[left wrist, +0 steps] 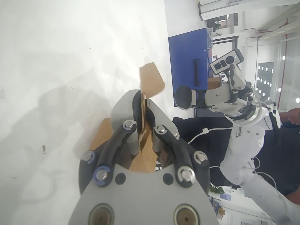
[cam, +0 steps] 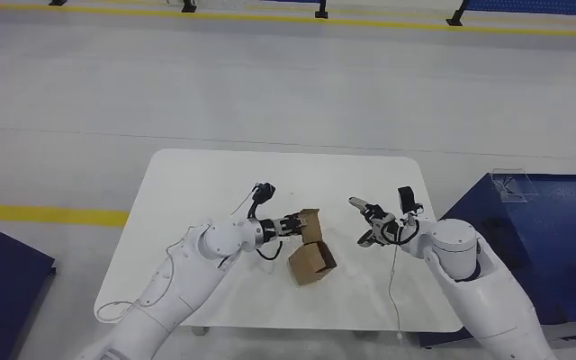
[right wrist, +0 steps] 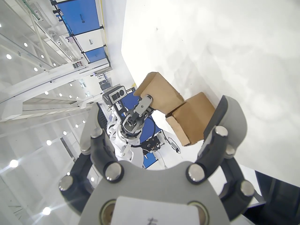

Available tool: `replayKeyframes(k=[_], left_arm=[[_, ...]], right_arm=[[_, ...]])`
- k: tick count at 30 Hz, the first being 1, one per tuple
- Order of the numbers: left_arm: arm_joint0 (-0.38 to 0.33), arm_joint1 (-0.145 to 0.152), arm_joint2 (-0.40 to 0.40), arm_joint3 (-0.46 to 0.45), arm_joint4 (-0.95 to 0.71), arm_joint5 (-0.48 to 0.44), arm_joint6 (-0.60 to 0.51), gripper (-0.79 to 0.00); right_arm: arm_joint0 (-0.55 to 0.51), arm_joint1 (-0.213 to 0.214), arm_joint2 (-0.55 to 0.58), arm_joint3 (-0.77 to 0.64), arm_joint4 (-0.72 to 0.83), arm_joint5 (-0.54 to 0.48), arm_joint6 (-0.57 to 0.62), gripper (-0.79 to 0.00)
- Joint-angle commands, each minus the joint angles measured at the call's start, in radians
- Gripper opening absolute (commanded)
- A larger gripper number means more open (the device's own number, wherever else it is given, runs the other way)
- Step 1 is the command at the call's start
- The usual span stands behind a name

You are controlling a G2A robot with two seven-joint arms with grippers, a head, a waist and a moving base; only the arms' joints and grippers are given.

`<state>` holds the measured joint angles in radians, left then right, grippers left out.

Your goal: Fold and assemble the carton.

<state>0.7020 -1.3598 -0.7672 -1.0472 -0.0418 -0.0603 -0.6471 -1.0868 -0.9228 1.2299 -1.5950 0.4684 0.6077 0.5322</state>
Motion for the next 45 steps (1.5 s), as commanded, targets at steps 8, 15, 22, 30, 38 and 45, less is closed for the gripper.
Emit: replayKeyframes(k=[8, 15, 22, 30, 38, 45], left_arm=[[0.220, 0.033, -0.150, -0.270, -0.084, 0.049, 0.237, -0.785], [0.363, 0.040, -0.184, -0.393, -0.167, -0.019, 0.284, -0.785], [0.363, 0.040, -0.184, -0.393, -0.167, -0.019, 0.284, -0.785], [0.413, 0.000, -0.166, -0.294, -0.265, -0.115, 0.615, -0.785], [0.420, -0.044, -0.102, -0.136, -0.240, -0.276, 0.765, -0.785], [0.425, -0.053, -0.101, -0.099, -0.191, -0.336, 0.728, 0.000]], right_arm=[[-0.019, -0.004, 0.022, -0.017, 0.036, -0.023, -0.033, 0.000], [-0.022, -0.007, 0.032, -0.020, 0.070, 0.006, -0.041, 0.000], [-0.033, -0.008, 0.036, -0.022, 0.080, 0.004, -0.031, 0.000], [-0.018, -0.010, 0.029, 0.008, 0.081, 0.045, -0.003, 0.000], [-0.005, 0.003, -0.033, 0.035, -0.090, 0.024, 0.141, 0.000], [0.035, 0.007, -0.076, 0.095, -0.183, 0.077, 0.208, 0.000]])
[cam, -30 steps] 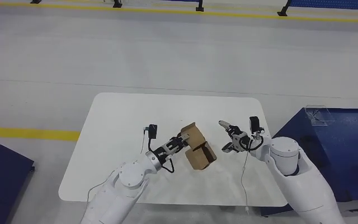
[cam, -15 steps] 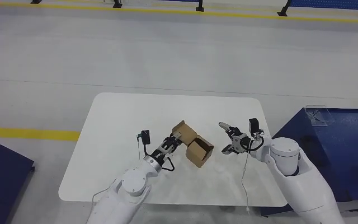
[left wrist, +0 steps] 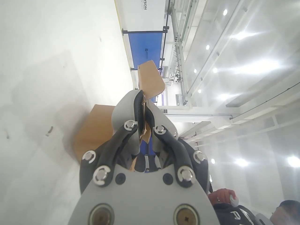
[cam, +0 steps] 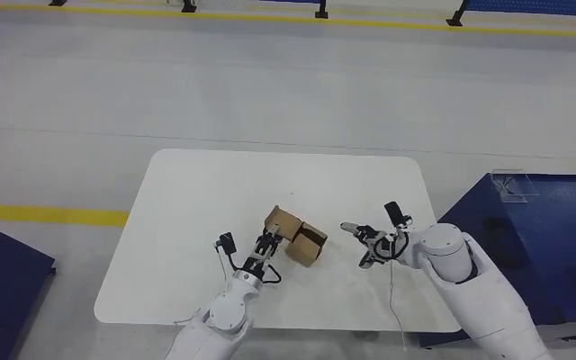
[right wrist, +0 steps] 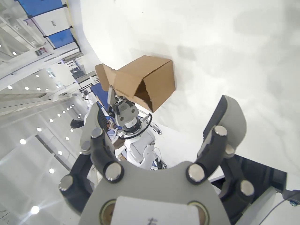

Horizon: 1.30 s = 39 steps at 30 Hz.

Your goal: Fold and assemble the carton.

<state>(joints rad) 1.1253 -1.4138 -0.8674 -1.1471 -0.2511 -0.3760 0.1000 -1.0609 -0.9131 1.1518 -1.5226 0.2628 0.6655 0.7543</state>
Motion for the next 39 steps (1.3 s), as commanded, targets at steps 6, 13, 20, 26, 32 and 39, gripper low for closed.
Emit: replayKeyframes(k=[6, 13, 20, 26, 32, 39], left_arm=[[0.005, 0.011, -0.033, -0.034, 0.122, -0.124, -0.072, 0.000], [0.000, 0.020, -0.071, -0.088, 0.172, -0.109, -0.156, 0.000], [-0.012, 0.015, -0.060, -0.122, 0.212, -0.062, -0.215, 0.000], [-0.005, 0.011, -0.061, -0.165, 0.226, -0.048, -0.230, 0.000], [-0.003, 0.007, -0.052, -0.198, 0.251, -0.024, -0.256, 0.000], [-0.015, -0.005, -0.027, -0.188, 0.266, 0.001, -0.257, 0.000]], right_arm=[[0.016, -0.010, 0.000, 0.040, 0.033, 0.023, -0.066, 0.000], [0.048, -0.008, -0.075, 0.076, -0.075, 0.007, 0.038, 0.000], [0.076, -0.015, -0.147, 0.099, -0.172, -0.015, 0.063, 0.000], [0.087, -0.035, -0.202, 0.105, -0.195, -0.018, 0.011, 0.000], [0.102, -0.054, -0.242, 0.116, -0.198, -0.025, -0.009, 0.000], [0.112, -0.065, -0.249, 0.135, -0.190, -0.034, -0.011, 0.000]])
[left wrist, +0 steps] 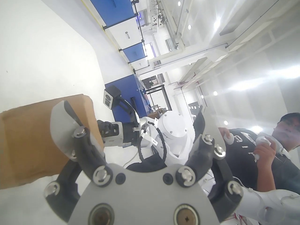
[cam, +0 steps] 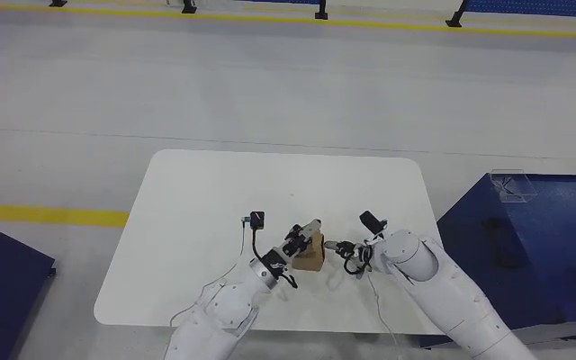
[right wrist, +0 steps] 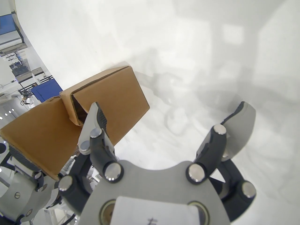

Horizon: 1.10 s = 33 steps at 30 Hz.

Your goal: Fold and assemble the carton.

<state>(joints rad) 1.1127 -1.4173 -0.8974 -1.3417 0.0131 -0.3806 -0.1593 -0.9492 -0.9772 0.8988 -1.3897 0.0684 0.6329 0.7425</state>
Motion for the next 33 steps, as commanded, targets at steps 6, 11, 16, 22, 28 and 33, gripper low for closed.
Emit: replayKeyframes(k=[6, 11, 16, 22, 28, 33], left_arm=[[-0.017, -0.012, 0.009, 0.039, -0.003, 0.033, 0.009, 0.000], [-0.013, -0.017, 0.009, 0.049, -0.012, 0.028, 0.000, 0.000], [-0.004, -0.019, 0.001, 0.047, -0.010, 0.022, -0.005, 0.000], [0.007, -0.020, -0.007, 0.044, -0.008, 0.020, -0.014, 0.000], [0.011, -0.023, -0.012, 0.043, -0.004, 0.023, -0.020, 0.000], [0.011, -0.027, -0.010, 0.041, -0.003, 0.029, -0.023, 0.000]], right_arm=[[-0.020, 0.014, 0.096, -0.001, 0.069, -0.047, 0.024, 0.000], [-0.080, 0.037, 0.199, -0.042, 0.152, -0.148, 0.102, 0.000], [-0.137, 0.045, 0.221, -0.105, 0.142, -0.184, 0.102, 0.000], [-0.147, 0.040, 0.198, -0.134, 0.102, -0.158, 0.043, 0.000], [-0.142, 0.034, 0.176, -0.142, 0.061, -0.146, 0.009, 0.000], [-0.135, 0.030, 0.164, -0.142, 0.038, -0.135, -0.001, 0.000]])
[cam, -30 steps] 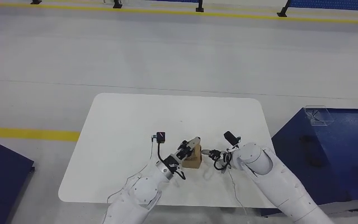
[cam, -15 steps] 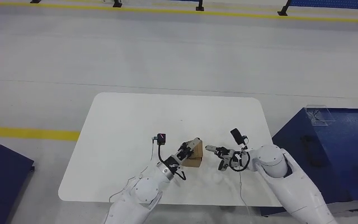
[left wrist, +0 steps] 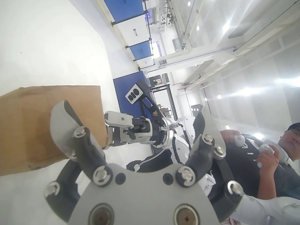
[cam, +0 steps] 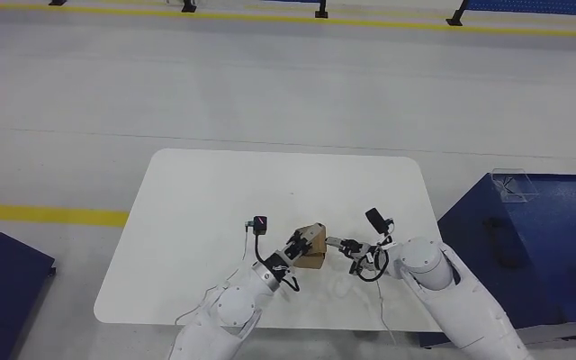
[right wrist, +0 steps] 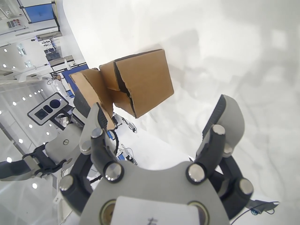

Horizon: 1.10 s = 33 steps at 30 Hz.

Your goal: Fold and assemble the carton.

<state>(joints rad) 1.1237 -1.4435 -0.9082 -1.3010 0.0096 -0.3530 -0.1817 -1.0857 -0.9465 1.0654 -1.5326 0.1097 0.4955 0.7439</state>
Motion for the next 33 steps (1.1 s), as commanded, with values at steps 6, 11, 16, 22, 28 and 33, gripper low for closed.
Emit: replayKeyframes(k=[6, 11, 16, 22, 28, 33], left_arm=[[-0.008, -0.008, 0.007, 0.010, -0.009, 0.009, -0.006, 0.000], [-0.014, -0.015, 0.014, 0.020, -0.012, 0.013, -0.008, 0.000], [-0.018, -0.021, 0.020, 0.028, -0.010, 0.021, -0.008, 0.000], [-0.023, -0.027, 0.026, 0.037, 0.001, 0.030, -0.003, 0.000], [-0.029, -0.033, 0.031, 0.051, 0.021, 0.056, 0.000, 0.000], [-0.029, -0.036, 0.030, 0.054, 0.039, 0.069, 0.003, 0.000]], right_arm=[[0.014, -0.009, -0.032, 0.009, -0.041, 0.020, -0.018, 0.000], [0.023, -0.016, -0.052, 0.019, -0.064, 0.026, -0.023, 0.000], [0.031, -0.020, -0.060, 0.032, -0.076, 0.027, -0.018, 0.000], [0.038, -0.024, -0.067, 0.044, -0.090, 0.027, -0.009, 0.000], [0.045, -0.030, -0.065, 0.054, -0.083, 0.034, -0.009, 0.000], [0.042, -0.028, -0.020, 0.038, -0.037, 0.047, -0.010, 0.000]])
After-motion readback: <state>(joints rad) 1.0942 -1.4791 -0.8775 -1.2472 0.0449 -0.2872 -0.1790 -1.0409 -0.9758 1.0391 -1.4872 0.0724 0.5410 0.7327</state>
